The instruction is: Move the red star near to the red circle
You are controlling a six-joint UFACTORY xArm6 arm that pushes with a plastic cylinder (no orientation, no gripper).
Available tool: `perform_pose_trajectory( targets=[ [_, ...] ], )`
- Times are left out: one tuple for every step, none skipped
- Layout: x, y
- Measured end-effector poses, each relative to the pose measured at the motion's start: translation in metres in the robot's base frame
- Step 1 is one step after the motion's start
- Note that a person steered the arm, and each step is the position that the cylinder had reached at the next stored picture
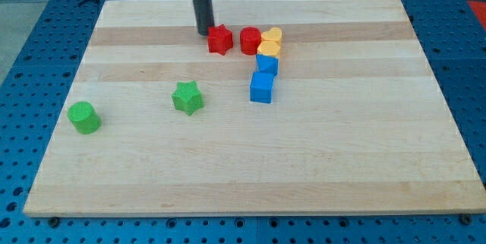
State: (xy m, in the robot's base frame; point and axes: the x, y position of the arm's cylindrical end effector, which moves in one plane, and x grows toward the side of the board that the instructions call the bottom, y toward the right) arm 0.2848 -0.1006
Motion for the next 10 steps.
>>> perform_pose_trajectory(
  targets=[
    [0.003,-0.033],
    [0.011,-0.042],
    [0.013,-0.042],
    [0.013,-0.042],
    [0.013,-0.040],
    [0.013,-0.032],
    [0.013,-0.021],
    [0.013,-0.007],
    [0.013,0.004],
    [0.013,0.018]
  ],
)
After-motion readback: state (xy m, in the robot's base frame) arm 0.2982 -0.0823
